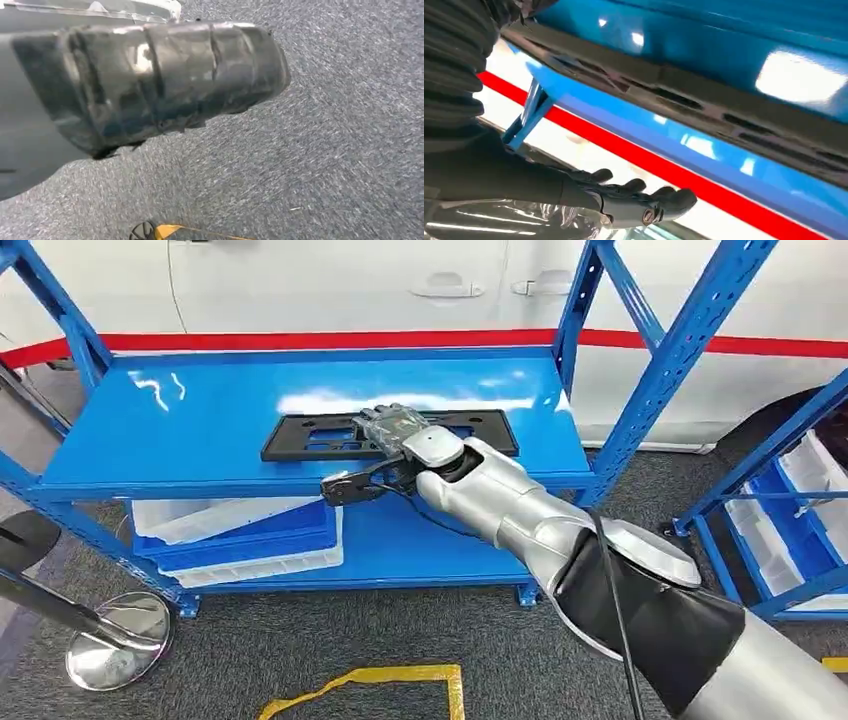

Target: Take the parts from the cabinet and place them on the table.

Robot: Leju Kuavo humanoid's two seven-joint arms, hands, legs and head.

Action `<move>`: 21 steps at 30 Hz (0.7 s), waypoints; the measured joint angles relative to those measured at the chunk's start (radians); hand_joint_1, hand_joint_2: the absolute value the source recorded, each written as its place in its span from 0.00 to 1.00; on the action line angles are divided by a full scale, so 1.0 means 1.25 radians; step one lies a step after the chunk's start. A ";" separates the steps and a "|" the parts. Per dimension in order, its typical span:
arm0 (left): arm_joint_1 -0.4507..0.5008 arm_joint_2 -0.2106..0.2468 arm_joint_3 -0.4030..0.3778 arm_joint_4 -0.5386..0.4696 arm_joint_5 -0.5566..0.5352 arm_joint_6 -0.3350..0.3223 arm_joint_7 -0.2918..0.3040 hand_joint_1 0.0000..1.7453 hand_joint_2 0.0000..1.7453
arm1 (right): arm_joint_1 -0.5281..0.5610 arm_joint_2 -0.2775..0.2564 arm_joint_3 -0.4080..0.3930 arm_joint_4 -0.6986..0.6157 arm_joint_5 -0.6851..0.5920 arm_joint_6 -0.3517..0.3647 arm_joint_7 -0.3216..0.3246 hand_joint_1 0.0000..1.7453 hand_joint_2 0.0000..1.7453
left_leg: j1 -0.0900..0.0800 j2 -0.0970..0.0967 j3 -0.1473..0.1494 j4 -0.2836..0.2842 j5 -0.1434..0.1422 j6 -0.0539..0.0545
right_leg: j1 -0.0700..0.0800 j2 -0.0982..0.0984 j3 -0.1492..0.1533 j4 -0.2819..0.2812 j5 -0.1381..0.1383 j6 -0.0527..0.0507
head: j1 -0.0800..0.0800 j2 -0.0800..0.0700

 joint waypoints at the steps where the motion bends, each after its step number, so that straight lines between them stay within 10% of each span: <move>1: 0.000 0.000 0.000 0.000 0.000 0.000 0.000 0.00 0.00 | 0.000 0.000 0.000 0.000 0.002 0.000 0.000 0.00 1.00 | 0.002 0.000 0.000 -0.001 0.002 -0.004 | 0.003 0.001 -0.001 0.000 0.000 -0.002 | 0.001 0.000; 5: 0.001 0.000 0.000 0.000 0.000 -0.002 0.000 0.00 0.00 | -0.002 -0.002 0.000 0.000 0.007 0.000 0.002 0.00 1.00 | 0.004 0.004 -0.011 0.027 -0.025 -0.019 | -0.004 0.000 0.005 -0.009 0.004 -0.014 | -0.001 0.000; 9: 0.001 0.000 0.000 0.000 -0.001 -0.002 -0.001 0.00 0.00 | -0.003 -0.001 0.000 0.000 0.009 0.000 0.003 0.00 1.00 | 0.005 0.004 -0.120 0.242 -0.106 -0.028 | 0.000 0.000 0.006 -0.008 0.001 -0.020 | -0.002 0.000; 11: 0.002 0.000 0.000 0.000 -0.002 -0.003 -0.002 0.00 0.00 | -0.003 -0.001 0.000 0.000 0.009 0.001 0.003 0.00 1.00 | 0.005 0.004 -0.103 0.192 -0.056 -0.025 | 0.002 0.001 0.009 -0.007 -0.001 -0.023 | -0.003 0.000; 13: 0.001 0.000 0.000 0.000 -0.002 -0.003 -0.003 0.00 0.00 | -0.003 -0.001 0.000 0.000 0.009 0.000 0.004 0.00 1.00 | 0.002 0.004 -0.036 0.049 0.019 -0.016 | 0.004 0.001 0.014 -0.007 -0.003 -0.022 | -0.002 0.000; 18: 0.000 0.000 0.000 0.000 -0.002 -0.003 -0.005 0.00 0.00 | -0.005 -0.002 0.000 0.000 0.009 0.000 0.004 0.00 1.00 | -0.008 0.003 -0.007 -0.010 0.013 0.002 | 0.005 0.003 0.012 -0.012 -0.002 -0.005 | -0.002 0.000; 21: -0.002 -0.001 0.000 0.000 -0.002 -0.005 -0.005 0.00 0.00 | -0.008 -0.004 0.000 0.000 0.009 0.001 0.004 0.00 1.00 | 0.002 0.007 0.011 -0.034 0.023 0.014 | 0.006 0.000 -0.019 0.061 -0.050 0.008 | 0.004 0.000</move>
